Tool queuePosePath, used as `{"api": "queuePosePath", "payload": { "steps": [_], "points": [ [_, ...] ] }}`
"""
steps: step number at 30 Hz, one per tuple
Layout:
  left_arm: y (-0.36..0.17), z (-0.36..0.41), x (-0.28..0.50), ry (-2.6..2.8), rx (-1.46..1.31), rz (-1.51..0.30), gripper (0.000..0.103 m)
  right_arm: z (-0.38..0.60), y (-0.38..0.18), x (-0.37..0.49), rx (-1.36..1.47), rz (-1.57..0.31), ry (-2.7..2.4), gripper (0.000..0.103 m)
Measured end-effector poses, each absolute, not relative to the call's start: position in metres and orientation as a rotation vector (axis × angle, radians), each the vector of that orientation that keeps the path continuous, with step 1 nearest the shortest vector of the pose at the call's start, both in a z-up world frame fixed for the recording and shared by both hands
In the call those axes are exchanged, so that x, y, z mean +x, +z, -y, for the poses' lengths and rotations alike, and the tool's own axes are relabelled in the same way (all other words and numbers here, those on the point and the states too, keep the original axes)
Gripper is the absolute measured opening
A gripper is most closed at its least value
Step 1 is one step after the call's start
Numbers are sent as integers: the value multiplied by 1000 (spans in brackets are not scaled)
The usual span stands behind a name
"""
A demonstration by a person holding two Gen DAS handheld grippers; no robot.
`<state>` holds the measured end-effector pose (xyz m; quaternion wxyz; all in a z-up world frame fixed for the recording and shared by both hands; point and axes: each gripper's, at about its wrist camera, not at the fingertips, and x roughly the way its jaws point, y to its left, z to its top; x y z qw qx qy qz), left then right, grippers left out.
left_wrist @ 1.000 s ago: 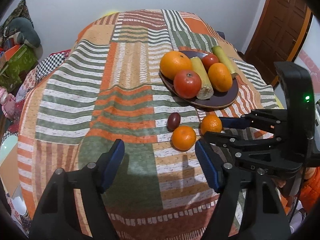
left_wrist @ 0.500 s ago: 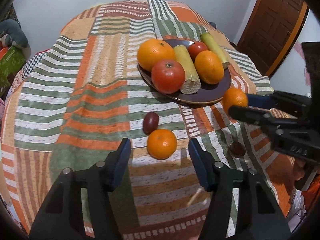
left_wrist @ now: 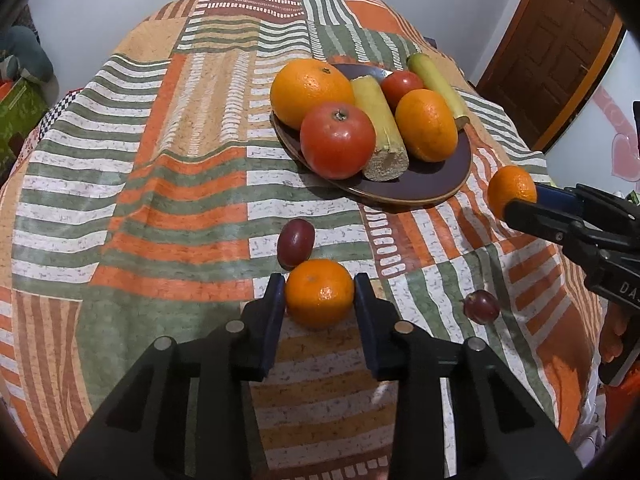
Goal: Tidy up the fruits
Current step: 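Place the small orange on the plate with the right gripper while the left places its orange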
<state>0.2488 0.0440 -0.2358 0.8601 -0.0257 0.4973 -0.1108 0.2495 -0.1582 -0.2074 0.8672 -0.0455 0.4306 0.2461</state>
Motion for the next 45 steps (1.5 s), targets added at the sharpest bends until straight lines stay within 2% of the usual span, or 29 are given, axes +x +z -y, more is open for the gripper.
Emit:
{"api": "queuePosePath", "payload": {
  "steps": [18, 45],
  "points": [
    [-189, -6, 269, -308, -41, -932, 34, 179, -197, 262, -80, -848, 461, 34],
    [-228, 39, 315, -361, -6, -1019, 34, 182, -221, 300, -98, -859, 441, 34]
  ]
}}
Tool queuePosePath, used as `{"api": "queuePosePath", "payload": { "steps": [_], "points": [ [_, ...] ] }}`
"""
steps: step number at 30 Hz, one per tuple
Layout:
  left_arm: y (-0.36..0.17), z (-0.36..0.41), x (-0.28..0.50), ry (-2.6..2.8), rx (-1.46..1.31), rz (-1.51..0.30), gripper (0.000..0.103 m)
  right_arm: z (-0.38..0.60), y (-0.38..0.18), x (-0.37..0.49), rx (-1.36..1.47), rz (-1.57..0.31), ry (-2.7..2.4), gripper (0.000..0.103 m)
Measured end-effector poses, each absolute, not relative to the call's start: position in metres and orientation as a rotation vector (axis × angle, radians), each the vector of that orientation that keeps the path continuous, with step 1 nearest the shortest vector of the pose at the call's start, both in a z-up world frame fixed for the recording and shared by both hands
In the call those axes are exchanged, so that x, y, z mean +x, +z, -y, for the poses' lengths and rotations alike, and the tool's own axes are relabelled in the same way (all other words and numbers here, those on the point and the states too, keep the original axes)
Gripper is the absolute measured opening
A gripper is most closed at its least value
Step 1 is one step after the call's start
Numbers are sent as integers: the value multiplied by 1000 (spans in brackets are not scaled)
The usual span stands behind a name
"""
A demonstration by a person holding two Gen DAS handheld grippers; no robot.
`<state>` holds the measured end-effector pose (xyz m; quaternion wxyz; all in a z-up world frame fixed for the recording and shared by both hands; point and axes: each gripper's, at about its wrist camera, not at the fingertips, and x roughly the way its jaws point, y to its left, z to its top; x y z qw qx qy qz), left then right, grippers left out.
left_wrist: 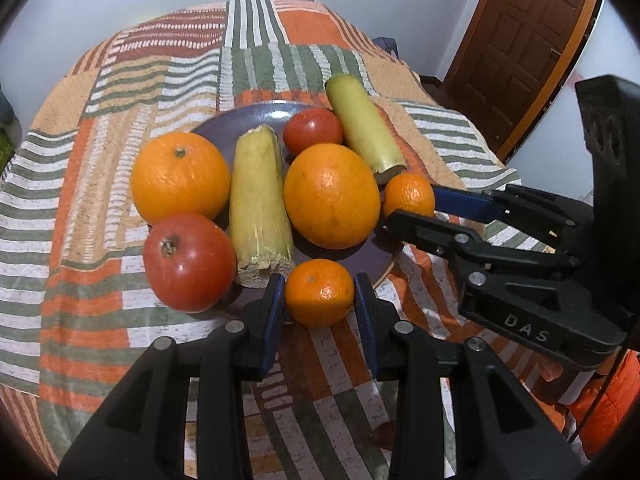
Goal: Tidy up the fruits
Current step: 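Place the small orange on the plate with the right gripper while the left places its orange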
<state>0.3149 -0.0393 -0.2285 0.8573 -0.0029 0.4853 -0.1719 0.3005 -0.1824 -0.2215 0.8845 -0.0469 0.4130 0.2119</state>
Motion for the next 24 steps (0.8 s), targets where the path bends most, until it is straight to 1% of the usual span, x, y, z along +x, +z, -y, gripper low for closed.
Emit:
{"api": "queuePosePath", "payload": {
  "steps": [7, 10, 13, 24],
  "points": [
    [-233, 42, 316, -361, -2, -1031, 35, 180, -223, 305, -109, -860, 440, 35],
    [-234, 40, 317, -354, -12, -1041, 38, 180, -225, 305, -101, -877, 450, 39],
    [-232, 37, 315, -348, -23, -1038, 39, 179, -224, 302, -106, -877, 446, 41],
    [-206, 17, 294, -305, -28, -986, 39, 180, -200, 278, -99, -835, 449, 43]
  ]
}}
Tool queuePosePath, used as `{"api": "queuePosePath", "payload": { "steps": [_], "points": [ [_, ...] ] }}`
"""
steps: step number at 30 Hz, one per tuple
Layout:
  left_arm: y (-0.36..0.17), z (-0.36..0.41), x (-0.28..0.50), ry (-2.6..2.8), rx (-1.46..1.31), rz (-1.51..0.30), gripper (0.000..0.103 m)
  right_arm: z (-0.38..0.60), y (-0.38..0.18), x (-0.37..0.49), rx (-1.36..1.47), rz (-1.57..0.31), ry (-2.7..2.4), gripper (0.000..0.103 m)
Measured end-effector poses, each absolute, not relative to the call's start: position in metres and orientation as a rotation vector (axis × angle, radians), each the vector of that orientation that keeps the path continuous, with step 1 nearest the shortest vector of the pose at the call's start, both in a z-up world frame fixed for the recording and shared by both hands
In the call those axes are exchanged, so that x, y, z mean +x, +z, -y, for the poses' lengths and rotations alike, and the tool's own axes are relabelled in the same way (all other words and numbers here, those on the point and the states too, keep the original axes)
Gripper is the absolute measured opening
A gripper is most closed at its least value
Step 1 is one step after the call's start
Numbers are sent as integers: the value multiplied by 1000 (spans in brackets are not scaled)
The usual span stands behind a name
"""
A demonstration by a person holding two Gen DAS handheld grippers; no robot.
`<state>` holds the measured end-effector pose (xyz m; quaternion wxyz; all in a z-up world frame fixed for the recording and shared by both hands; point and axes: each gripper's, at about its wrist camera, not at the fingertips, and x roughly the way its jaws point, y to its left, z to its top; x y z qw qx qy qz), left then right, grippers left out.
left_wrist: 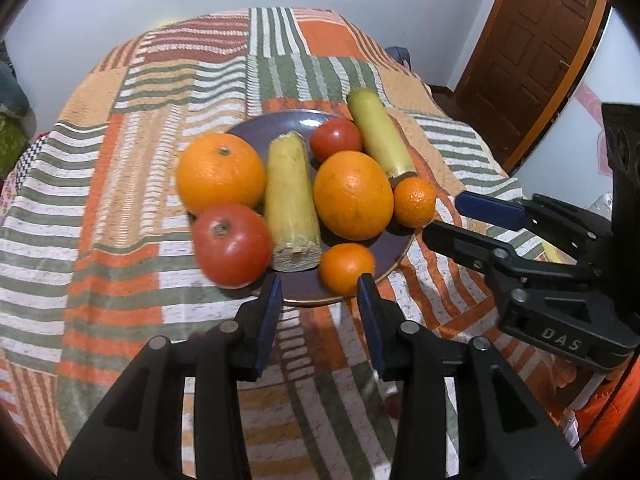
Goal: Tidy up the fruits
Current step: 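Place the small orange on the plate with the right gripper while the left places its orange, then grasp a dark red grape with the right gripper while the left grasps another grape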
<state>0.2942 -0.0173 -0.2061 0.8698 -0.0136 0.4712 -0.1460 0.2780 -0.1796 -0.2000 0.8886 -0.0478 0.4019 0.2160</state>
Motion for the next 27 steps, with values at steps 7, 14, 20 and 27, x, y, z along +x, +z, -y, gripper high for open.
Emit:
{"api": "queuePosePath", "payload": {
  "steps": [7, 14, 20, 27],
  "points": [
    [-180, -1, 270, -266, -20, -922, 39, 172, -188, 256, -105, -816, 459, 47],
    [-168, -25, 244, -214, -19, -892, 49, 164, -190, 239, -96, -842, 478, 52],
    [-173, -45, 228, -178, -28, -913, 50, 154, -198, 227, -112, -877, 498, 52],
    [-189, -60, 208, -157, -31, -954, 50, 138, -221, 218, -137, -962, 550, 47]
  ]
}}
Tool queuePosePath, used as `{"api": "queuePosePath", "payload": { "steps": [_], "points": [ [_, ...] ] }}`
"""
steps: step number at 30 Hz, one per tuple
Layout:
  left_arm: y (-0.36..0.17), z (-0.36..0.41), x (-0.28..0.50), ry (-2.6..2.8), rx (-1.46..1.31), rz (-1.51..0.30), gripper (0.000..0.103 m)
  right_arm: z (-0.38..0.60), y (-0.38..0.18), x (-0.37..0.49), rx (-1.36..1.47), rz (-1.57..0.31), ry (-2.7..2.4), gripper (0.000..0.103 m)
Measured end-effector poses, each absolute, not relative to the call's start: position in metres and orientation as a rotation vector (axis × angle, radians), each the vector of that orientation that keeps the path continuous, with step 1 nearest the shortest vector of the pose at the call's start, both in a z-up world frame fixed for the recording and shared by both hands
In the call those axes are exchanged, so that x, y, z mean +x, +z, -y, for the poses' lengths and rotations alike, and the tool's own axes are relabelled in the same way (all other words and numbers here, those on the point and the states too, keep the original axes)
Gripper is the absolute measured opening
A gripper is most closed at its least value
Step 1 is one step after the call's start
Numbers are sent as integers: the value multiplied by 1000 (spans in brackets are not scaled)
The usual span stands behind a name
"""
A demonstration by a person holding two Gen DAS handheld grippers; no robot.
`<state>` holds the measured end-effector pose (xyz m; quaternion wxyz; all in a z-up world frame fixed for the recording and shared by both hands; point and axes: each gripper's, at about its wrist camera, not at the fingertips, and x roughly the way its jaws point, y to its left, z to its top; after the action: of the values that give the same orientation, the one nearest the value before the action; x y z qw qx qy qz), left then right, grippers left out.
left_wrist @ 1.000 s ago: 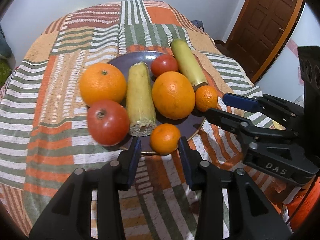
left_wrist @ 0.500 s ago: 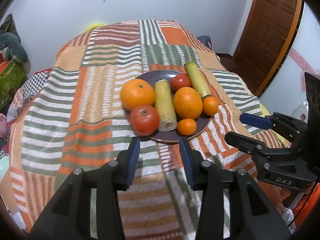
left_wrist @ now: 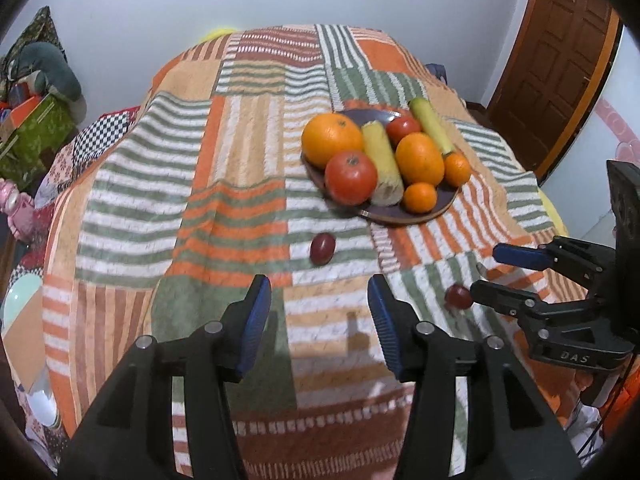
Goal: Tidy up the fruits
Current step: 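Grasp a dark red grape with the right gripper while the left grasps another grape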
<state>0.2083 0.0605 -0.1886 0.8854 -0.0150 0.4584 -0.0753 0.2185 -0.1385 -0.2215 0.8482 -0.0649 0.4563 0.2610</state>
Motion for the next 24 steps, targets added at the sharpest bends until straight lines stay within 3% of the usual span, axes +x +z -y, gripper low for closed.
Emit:
{"api": "queuePosePath", "payload": {
  "steps": [2, 9, 19, 24],
  "points": [
    [-194, -63, 205, -155, -36, -965, 50, 134, -229, 218, -149, -990, 561, 36],
    [-205, -63, 204, -156, -42, -992, 50, 130, -245, 221, -149, -1034, 573, 18],
    [-216, -50, 239, -161, -25, -1002, 50, 148, -229, 224, -97, -973, 563, 17],
    [-229, -43, 264, -167, -4, -1022, 39, 160, -221, 232, -64, -943, 542, 17]
  ]
}}
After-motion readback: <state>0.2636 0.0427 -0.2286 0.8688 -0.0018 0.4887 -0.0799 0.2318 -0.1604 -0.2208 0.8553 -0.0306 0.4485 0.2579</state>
